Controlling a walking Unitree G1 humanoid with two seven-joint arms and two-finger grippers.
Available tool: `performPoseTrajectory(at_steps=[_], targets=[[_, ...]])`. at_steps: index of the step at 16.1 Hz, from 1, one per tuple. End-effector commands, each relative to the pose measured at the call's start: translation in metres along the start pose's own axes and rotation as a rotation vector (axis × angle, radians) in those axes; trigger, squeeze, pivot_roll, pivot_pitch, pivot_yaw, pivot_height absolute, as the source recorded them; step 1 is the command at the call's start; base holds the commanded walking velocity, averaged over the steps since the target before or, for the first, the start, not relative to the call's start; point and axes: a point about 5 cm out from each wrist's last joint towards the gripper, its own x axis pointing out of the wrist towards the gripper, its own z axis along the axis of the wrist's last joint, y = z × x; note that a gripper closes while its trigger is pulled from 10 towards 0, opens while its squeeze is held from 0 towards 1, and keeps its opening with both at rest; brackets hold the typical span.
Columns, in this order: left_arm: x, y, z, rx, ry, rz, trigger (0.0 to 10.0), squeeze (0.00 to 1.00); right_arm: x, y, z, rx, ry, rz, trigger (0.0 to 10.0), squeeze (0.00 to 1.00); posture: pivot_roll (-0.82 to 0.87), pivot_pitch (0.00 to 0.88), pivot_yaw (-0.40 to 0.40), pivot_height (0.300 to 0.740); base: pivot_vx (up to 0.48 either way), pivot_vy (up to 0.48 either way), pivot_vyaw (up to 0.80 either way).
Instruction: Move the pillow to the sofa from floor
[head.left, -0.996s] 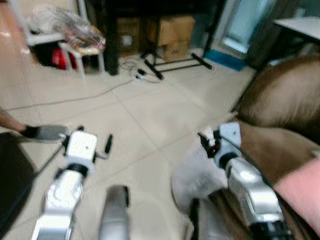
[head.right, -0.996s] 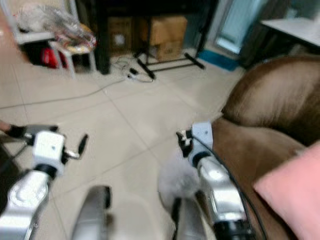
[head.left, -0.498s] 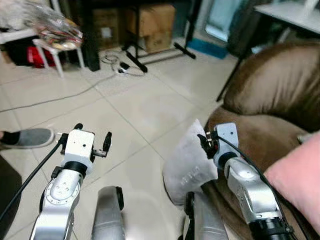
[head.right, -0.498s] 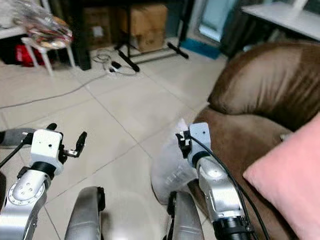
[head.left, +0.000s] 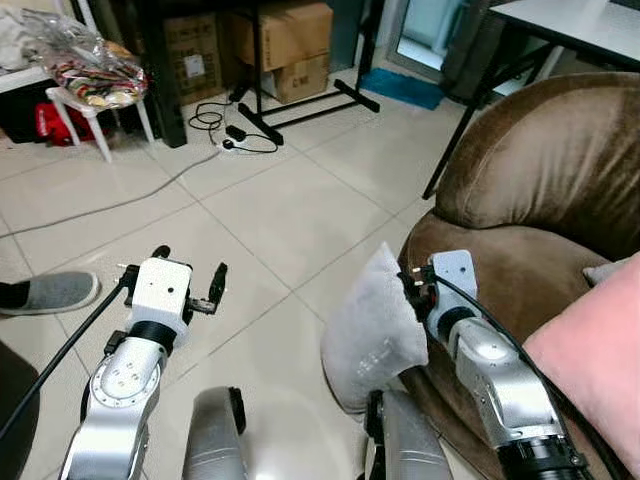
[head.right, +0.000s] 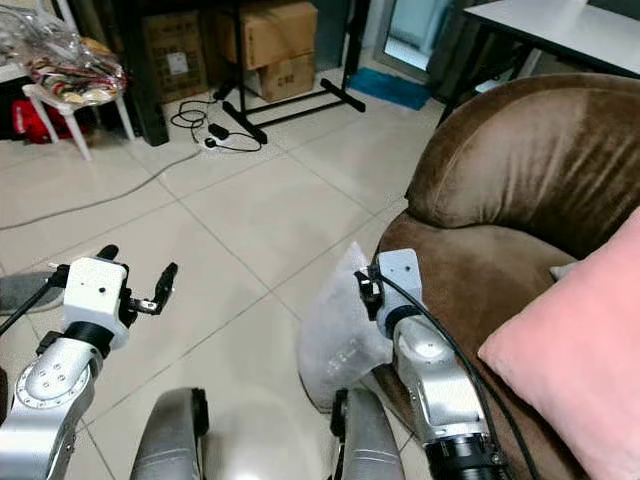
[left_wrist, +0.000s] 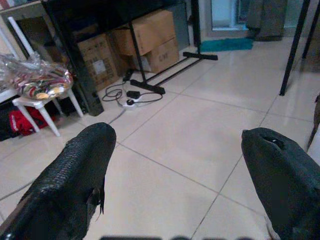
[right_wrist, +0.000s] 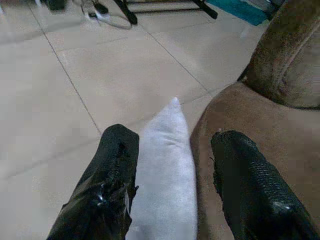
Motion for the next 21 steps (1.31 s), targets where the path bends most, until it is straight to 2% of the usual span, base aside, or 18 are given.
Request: performPoseTrajectory(at_steps=[1, 3, 8, 10, 12, 16, 20, 21], targets=[[0.000, 0.000, 0.000, 0.003, 0.000, -0.006, 10.0, 0.22, 0.001, 0.002, 0.002, -0.020, 0.002, -0.002, 10.0, 0.00, 0.01, 0.000, -0.089, 0.566, 0.270, 0.000, 0.80], [0.000, 0.000, 0.000, 0.002, 0.000, -0.007, 10.0, 0.22, 0.003, 0.000, 0.002, 0.020, 0.001, -0.022, 10.0, 0.00, 0.02, 0.000, -0.092, 0.566, 0.270, 0.000, 0.40], [0.000, 0.001, -0.001, 0.039, 0.003, 0.006, 10.0, 0.18, 0.004, 0.000, 0.002, 0.006, 0.006, -0.023, 10.0, 0.00, 0.02, 0.000, -0.094, 0.566, 0.162, 0.000, 0.00], [0.001, -0.001, 0.000, 0.049, 0.001, -0.025, 10.0, 0.18, 0.005, -0.004, -0.002, 0.015, 0.026, -0.057, 10.0, 0.00, 0.02, 0.000, -0.096, 0.566, 0.000, 0.000, 0.00], [0.001, -0.003, -0.001, 0.049, 0.002, -0.053, 10.0, 0.18, 0.006, -0.004, -0.006, 0.071, 0.036, -0.053, 10.0, 0.00, 0.02, 0.000, -0.091, 0.546, 0.000, 0.000, 0.00], [0.005, -0.006, -0.001, 0.083, -0.002, -0.165, 10.0, 0.18, 0.018, -0.007, -0.013, 0.073, 0.074, -0.070, 10.0, 0.00, 0.02, 0.000, -0.089, 0.501, 0.000, 0.000, 0.00], [0.005, -0.007, 0.000, 0.085, -0.001, -0.226, 10.0, 0.18, 0.030, -0.014, -0.018, 0.069, 0.109, -0.101, 10.0, 0.00, 0.02, 0.000, -0.077, 0.466, 0.000, 0.000, 0.00], [0.005, -0.008, 0.000, 0.081, 0.002, -0.253, 10.0, 0.18, 0.034, -0.015, -0.018, 0.064, 0.105, -0.102, 10.0, 0.06, 0.01, 0.000, -0.068, 0.466, 0.000, 0.000, 0.00]])
